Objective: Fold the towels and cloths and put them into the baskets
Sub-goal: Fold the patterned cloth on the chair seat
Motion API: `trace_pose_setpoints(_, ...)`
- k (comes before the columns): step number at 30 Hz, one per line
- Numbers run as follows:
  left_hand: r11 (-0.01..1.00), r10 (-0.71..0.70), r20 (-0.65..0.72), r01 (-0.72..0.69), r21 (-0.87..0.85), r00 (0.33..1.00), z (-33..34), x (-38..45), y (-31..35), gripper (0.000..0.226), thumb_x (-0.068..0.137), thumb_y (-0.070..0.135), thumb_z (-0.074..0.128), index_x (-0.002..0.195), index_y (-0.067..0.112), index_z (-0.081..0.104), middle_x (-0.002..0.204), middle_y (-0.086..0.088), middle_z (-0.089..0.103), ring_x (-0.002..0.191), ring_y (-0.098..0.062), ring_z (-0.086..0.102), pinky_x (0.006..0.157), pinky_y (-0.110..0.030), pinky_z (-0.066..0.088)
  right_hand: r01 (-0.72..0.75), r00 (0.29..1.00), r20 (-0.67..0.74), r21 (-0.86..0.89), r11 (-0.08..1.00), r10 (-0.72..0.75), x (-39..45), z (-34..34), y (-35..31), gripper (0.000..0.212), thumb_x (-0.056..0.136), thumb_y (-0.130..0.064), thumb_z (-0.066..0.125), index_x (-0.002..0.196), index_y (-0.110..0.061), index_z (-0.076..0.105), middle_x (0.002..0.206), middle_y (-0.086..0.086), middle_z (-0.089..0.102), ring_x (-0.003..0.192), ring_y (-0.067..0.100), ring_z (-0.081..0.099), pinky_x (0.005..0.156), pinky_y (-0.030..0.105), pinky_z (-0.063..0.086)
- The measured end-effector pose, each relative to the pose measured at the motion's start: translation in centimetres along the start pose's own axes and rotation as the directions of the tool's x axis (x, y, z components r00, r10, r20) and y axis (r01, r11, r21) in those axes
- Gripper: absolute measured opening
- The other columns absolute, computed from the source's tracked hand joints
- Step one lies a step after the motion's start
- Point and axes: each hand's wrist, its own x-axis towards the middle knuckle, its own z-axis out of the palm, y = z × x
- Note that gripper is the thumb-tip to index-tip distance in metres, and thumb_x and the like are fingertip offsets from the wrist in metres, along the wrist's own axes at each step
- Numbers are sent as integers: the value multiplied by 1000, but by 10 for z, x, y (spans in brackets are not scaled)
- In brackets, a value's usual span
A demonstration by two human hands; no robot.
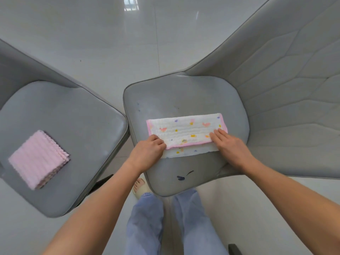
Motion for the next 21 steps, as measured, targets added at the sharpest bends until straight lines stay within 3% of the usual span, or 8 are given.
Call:
trace_pose_setpoints(3, 999, 33, 18, -34, 30, 999, 1, -2, 3, 18, 62, 18, 86, 67, 19, 69, 74, 4, 66, 72, -21, 63, 35, -25, 43, 18, 999, -33, 44, 999, -16, -7, 2, -4, 39, 67, 6, 65, 96, -8, 43, 91, 18, 66, 87, 31, 69, 42, 30, 48)
trace_pose_setpoints(5, 997, 54, 37, -56, 56, 998, 4, -4, 4, 18, 61, 20, 86, 64, 20, 68, 72, 4, 65, 69, -20, 61, 35, -25, 42, 14, 999, -36, 41, 999, -12, -12, 7, -6, 44, 59, 12, 71, 93, -6, 48, 95, 20, 67, 92, 32, 69, 38, 29, 46)
trace_pose_setpoints(7, 994, 64, 47, -67, 81, 997, 8, -4, 4, 17, 62, 21, 84, 62, 21, 67, 71, 5, 64, 69, -20, 61, 36, -24, 40, 31, 998, -55, 3, 1000, -30, -14, 12, -7, 28, 64, 10, 63, 86, -4, 55, 98, 20, 68, 95, 31, 69, 36, 27, 43)
trace_pose_setpoints(9, 992, 68, 60, -74, 104, 996, 13, -5, 3, 13, 69, 27, 73, 60, 21, 67, 70, 6, 63, 69, -20, 60, 38, -24, 40, 30, 1000, -5, -27, 999, -30, -14, 16, -8, 24, 62, 8, 70, 79, -6, 59, 103, 18, 68, 97, 32, 68, 39, 27, 41)
trace_pose_setpoints(11, 991, 90, 43, -94, 97, 995, 18, -6, 3, 34, 79, 39, 51, 57, 20, 67, 71, 5, 64, 69, -21, 60, 43, -25, 43, 35, 998, 51, -61, 998, -32, -17, 21, -9, 27, 53, 2, 79, 72, -7, 62, 108, 19, 67, 99, 34, 66, 47, 29, 42)
trace_pose_setpoints(13, 992, 104, -32, -101, 77, 994, 18, -6, 7, 44, 85, 45, 42, 61, 20, 69, 79, 3, 67, 74, -23, 61, 54, -28, 45, 15, 1000, 19, -37, 999, -14, -19, 18, -13, 13, 65, -13, 72, 71, -8, 63, 113, 19, 65, 99, 35, 64, 58, 34, 43)
trace_pose_setpoints(17, 999, 17, -329, -32, -41, 944, 22, 13, 17, 29, 90, 22, 48, 104, 13, 71, 113, -5, 68, 100, -28, 63, 83, -34, 42, -147, 961, -216, 139, 979, 175, 3, 18, -34, 30, 85, -24, 47, 104, -8, 64, 126, 13, 60, 116, 30, 54, 88, 40, 37)
trace_pose_setpoints(21, 995, -96, -261, 84, -56, 961, 38, 47, 20, 47, 94, 17, 40, 139, 5, 47, 147, -11, 45, 136, -29, 36, 113, -43, 22, -168, 956, -185, 289, 942, 227, 51, 33, -66, 52, 92, -18, 39, 144, -10, 39, 152, 9, 34, 142, 24, 25, 115, 42, 18)
